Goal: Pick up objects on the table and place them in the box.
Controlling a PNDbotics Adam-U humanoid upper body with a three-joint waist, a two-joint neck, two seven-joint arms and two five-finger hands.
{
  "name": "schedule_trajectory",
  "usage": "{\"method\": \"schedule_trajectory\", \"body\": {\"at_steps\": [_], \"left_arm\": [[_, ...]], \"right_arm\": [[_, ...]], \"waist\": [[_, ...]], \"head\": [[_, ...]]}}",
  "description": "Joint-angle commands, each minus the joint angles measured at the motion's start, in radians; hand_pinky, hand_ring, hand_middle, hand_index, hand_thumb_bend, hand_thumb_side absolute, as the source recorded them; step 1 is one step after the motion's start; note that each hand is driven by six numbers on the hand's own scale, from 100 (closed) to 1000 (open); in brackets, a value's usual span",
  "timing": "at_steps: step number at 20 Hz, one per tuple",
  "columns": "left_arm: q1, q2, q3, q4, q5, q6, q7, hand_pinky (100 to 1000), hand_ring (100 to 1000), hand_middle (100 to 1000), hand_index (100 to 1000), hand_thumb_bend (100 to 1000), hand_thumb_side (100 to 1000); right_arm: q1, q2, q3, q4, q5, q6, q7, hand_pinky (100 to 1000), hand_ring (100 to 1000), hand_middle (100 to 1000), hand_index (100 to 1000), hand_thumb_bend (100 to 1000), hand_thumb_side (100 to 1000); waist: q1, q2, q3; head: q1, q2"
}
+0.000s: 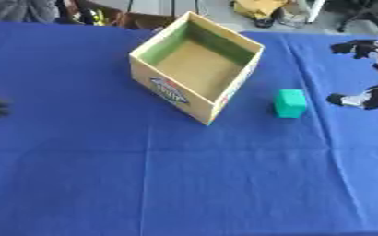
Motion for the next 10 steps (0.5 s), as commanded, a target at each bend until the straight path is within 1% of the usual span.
{"method": "schedule_trajectory", "body": {"at_steps": [1, 4, 5, 6, 10], "left_arm": [[-0.012, 0.019, -0.003, -0.01, -0.003, -0.002, -0.006, 838, 775, 609, 683, 382, 1000], [-0.013, 0.018, -0.004, -0.01, -0.002, -0.002, -0.008, 838, 775, 609, 683, 382, 1000], [-0.014, 0.018, -0.005, -0.01, -0.002, -0.001, -0.009, 838, 775, 609, 683, 380, 1000], [-0.014, 0.018, -0.005, -0.01, -0.003, -0.001, -0.009, 838, 775, 609, 683, 381, 1000], [-0.015, 0.018, -0.006, -0.01, -0.002, -0.002, -0.01, 838, 775, 609, 683, 380, 1000]], "right_arm": [[-0.035, -0.01, 0.0, 0.033, 0.018, -0.011, 0.007, 804, 901, 867, 988, 499, 601], [-0.055, 0.009, 0.009, 0.059, 0.031, -0.018, 0.017, 806, 902, 866, 988, 499, 601], [-0.059, 0.014, 0.011, 0.066, 0.035, -0.02, 0.022, 806, 901, 866, 988, 516, 586], [-0.063, 0.019, 0.013, 0.074, 0.039, -0.021, 0.025, 806, 901, 866, 988, 502, 611], [-0.07, 0.037, 0.017, 0.103, 0.046, -0.022, 0.038, 808, 903, 865, 989, 509, 622]], "waist": [[0.005, -0.017, 0.004], [0.006, -0.016, 0.009], [0.007, -0.016, 0.011], [0.007, -0.015, 0.012], [0.011, -0.014, 0.017]], "head": [[-0.007, 0.007], [-0.012, 0.009], [-0.013, 0.01], [-0.014, 0.011], [-0.018, 0.012]]}}
